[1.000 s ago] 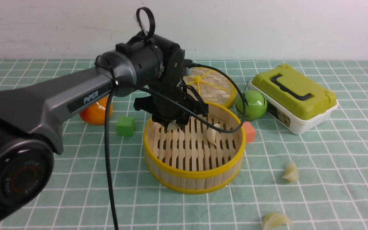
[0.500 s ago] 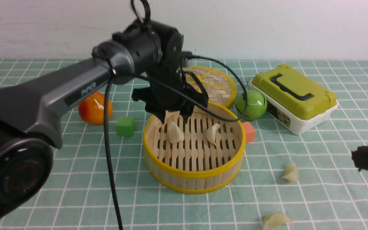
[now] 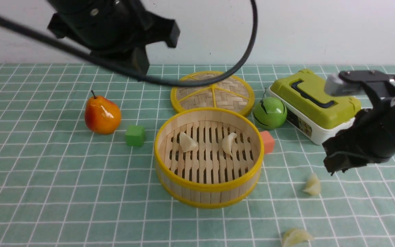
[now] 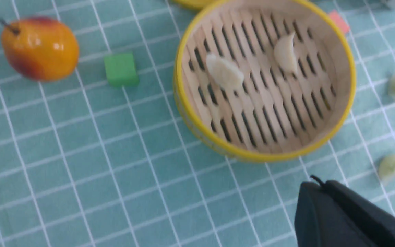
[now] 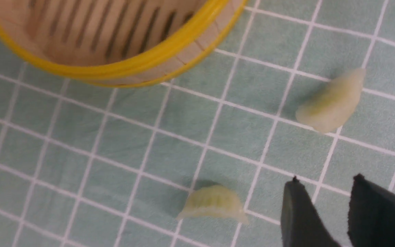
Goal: Put the dumplings into the steamer on the table with the blue tablecloth.
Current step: 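Reach for and grasp a dumpling lying on the table beside the steamer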
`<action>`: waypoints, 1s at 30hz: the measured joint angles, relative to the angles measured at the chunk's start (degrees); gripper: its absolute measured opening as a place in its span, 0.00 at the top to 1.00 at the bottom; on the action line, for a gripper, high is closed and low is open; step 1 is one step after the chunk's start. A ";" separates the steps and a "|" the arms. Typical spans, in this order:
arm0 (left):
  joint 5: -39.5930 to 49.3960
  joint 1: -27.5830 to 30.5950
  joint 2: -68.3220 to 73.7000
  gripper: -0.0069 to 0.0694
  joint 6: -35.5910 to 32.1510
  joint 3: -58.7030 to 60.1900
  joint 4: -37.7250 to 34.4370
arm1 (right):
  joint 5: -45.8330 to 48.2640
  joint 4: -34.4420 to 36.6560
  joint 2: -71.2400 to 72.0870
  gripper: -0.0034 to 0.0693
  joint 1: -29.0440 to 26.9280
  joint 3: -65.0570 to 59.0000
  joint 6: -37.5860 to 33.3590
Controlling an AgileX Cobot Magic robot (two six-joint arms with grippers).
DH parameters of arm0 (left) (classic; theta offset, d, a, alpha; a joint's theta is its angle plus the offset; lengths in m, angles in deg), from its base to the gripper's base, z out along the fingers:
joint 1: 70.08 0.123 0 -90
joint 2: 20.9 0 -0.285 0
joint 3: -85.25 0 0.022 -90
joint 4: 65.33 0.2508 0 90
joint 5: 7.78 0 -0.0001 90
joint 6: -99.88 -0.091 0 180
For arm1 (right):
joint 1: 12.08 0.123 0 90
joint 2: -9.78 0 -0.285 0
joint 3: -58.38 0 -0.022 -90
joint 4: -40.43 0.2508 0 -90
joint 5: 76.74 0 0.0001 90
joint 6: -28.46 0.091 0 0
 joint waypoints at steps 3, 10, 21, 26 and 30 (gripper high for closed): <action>-2.51 -0.06 -9.42 0.93 -0.05 12.40 -0.53 | -2.56 -5.02 -6.49 0.44 0.00 1.52 5.94; -9.53 -0.06 -25.02 0.93 -0.05 34.04 -1.51 | -5.65 -9.73 -18.88 0.21 0.00 7.92 16.95; -11.89 -0.06 -30.88 0.93 -0.05 43.63 -1.99 | -3.05 -3.94 -24.65 0.30 0.00 9.73 16.09; -13.81 -0.06 -30.88 0.93 -0.05 43.63 -1.21 | 0.55 -4.37 -24.81 0.49 0.00 9.73 15.15; -14.23 -0.06 -30.88 0.93 -0.05 43.63 -0.53 | 1.11 -4.97 -24.88 0.61 0.00 9.79 15.15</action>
